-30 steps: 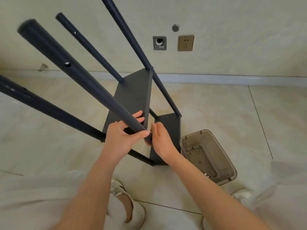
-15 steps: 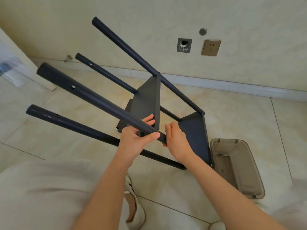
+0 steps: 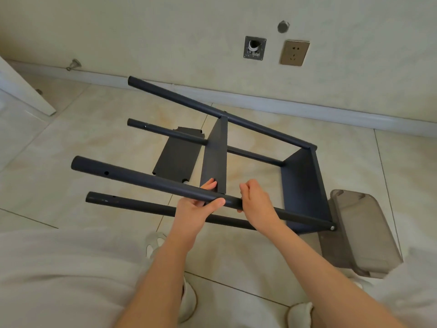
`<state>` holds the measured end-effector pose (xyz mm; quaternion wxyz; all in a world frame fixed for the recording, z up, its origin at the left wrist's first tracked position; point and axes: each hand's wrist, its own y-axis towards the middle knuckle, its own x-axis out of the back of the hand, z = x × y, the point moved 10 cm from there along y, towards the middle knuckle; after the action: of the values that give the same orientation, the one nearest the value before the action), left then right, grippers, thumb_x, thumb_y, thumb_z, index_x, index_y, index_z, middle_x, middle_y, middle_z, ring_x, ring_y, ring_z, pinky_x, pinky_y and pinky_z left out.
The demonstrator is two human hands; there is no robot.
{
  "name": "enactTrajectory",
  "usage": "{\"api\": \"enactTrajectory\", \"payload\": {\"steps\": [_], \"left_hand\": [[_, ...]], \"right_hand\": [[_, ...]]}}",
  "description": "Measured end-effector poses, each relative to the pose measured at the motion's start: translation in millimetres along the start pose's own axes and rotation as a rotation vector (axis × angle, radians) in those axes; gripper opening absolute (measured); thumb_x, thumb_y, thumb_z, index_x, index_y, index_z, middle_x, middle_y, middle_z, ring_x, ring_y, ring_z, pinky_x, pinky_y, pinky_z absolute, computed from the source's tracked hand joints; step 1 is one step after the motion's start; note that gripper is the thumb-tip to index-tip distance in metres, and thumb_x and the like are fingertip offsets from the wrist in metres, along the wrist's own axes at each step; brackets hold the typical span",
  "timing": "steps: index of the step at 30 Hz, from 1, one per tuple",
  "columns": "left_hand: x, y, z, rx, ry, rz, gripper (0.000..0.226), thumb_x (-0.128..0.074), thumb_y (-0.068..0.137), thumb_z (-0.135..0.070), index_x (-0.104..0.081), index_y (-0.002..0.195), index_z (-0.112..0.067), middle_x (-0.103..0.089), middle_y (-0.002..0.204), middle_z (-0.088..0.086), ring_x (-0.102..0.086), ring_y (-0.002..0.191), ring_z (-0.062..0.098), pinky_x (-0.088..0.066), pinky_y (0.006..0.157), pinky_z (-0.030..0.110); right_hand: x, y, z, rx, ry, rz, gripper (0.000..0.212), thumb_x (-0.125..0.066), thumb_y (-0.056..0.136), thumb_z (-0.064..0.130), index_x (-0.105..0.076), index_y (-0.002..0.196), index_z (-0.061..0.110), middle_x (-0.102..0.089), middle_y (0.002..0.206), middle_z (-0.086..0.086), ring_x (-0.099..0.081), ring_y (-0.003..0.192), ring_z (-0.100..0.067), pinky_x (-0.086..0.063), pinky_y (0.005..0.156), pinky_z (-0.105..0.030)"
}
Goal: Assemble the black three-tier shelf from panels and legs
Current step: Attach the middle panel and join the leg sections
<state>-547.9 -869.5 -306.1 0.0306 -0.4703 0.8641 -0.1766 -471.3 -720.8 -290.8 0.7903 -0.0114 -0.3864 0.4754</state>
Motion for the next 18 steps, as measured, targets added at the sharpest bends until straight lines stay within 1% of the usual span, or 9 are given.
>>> {"api": "enactTrajectory", "payload": {"steps": [2,4,6,9,11,12,15,16,18], "left_hand": [[2,2,12,0.029,-0.006,-0.022,0.047,-0.081,0.084,-0.021,-0.061,0.106,-0.057,-0.066,0.093,-0.042,-0.063,0.091,-0.009,-0.047,0.085,0.013],[1,5,21,0.052,-0.022,-0.027,0.047,-0.081,0.084,-0.023,-0.06,0.107,-0.058,-0.064,0.1,-0.037,-0.06,0.094,-0.005,-0.043,0.093,0.021],[-1,6,27,0.073,-0.033,-0.021,0.048,-0.081,0.084,-0.023,-0.06,0.105,-0.06,-0.064,0.098,-0.037,-0.063,0.089,-0.007,-0.044,0.088,0.016],[-6,9,38,0.104,-0.08,-0.026,0.046,-0.081,0.084,-0.021,-0.062,0.104,-0.058,-0.069,0.091,-0.034,-0.065,0.084,-0.015,-0.048,0.071,0.006],[-9,9,47,0.134,-0.116,-0.042,0.044,-0.08,0.085,-0.02,-0.063,0.109,-0.052,-0.072,0.093,-0.029,-0.066,0.085,-0.013,-0.048,0.069,0.005],[-11,9,52,0.15,-0.133,-0.045,0.044,-0.08,0.085,-0.019,-0.063,0.112,-0.049,-0.073,0.096,-0.026,-0.067,0.089,-0.009,-0.049,0.072,0.006],[-16,6,70,0.207,-0.178,-0.039,0.04,-0.08,0.085,-0.021,-0.064,0.115,-0.044,-0.076,0.107,-0.014,-0.064,0.107,0.004,-0.044,0.094,0.021],[-17,6,75,0.221,-0.189,-0.035,0.039,-0.08,0.085,-0.022,-0.065,0.114,-0.043,-0.076,0.107,-0.014,-0.063,0.11,0.006,-0.043,0.099,0.025],[-18,7,84,0.243,-0.203,-0.043,0.04,-0.08,0.085,-0.021,-0.065,0.116,-0.041,-0.076,0.103,-0.017,-0.064,0.11,0.006,-0.044,0.1,0.027]], "right_hand": [[-4,0,-2,-0.01,-0.006,0.015,0.016,-0.031,0.107,0.03,-0.041,0.106,0.018,-0.064,0.09,-0.008,-0.062,0.093,-0.03,-0.049,0.095,-0.05],[-6,1,-4,-0.013,-0.018,0.024,0.015,-0.031,0.107,0.03,-0.04,0.107,0.018,-0.063,0.094,-0.009,-0.061,0.095,-0.03,-0.049,0.095,-0.049],[-6,3,-6,-0.018,-0.031,0.027,0.016,-0.031,0.107,0.031,-0.04,0.108,0.018,-0.063,0.095,-0.009,-0.061,0.096,-0.029,-0.049,0.096,-0.048],[-7,8,-15,-0.015,-0.056,0.013,0.016,-0.03,0.108,0.031,-0.04,0.108,0.018,-0.065,0.098,-0.009,-0.06,0.096,-0.028,-0.047,0.095,-0.045],[-11,13,-23,-0.005,-0.087,0.011,0.017,-0.029,0.108,0.032,-0.041,0.107,0.019,-0.065,0.096,-0.008,-0.06,0.094,-0.027,-0.045,0.092,-0.041],[-15,15,-28,-0.004,-0.104,0.012,0.019,-0.028,0.108,0.032,-0.041,0.107,0.019,-0.065,0.095,-0.007,-0.059,0.093,-0.027,-0.042,0.089,-0.038],[-24,22,-45,-0.023,-0.141,-0.011,0.022,-0.026,0.108,0.035,-0.042,0.104,0.02,-0.063,0.087,-0.003,-0.058,0.09,-0.026,-0.034,0.085,-0.037],[-26,25,-49,-0.027,-0.149,-0.027,0.022,-0.026,0.108,0.035,-0.041,0.102,0.021,-0.061,0.083,0.0,-0.058,0.088,-0.025,-0.034,0.086,-0.037],[-30,30,-56,-0.029,-0.159,-0.048,0.022,-0.026,0.108,0.035,-0.041,0.099,0.021,-0.058,0.076,0.003,-0.057,0.084,-0.023,-0.032,0.085,-0.036]]}}
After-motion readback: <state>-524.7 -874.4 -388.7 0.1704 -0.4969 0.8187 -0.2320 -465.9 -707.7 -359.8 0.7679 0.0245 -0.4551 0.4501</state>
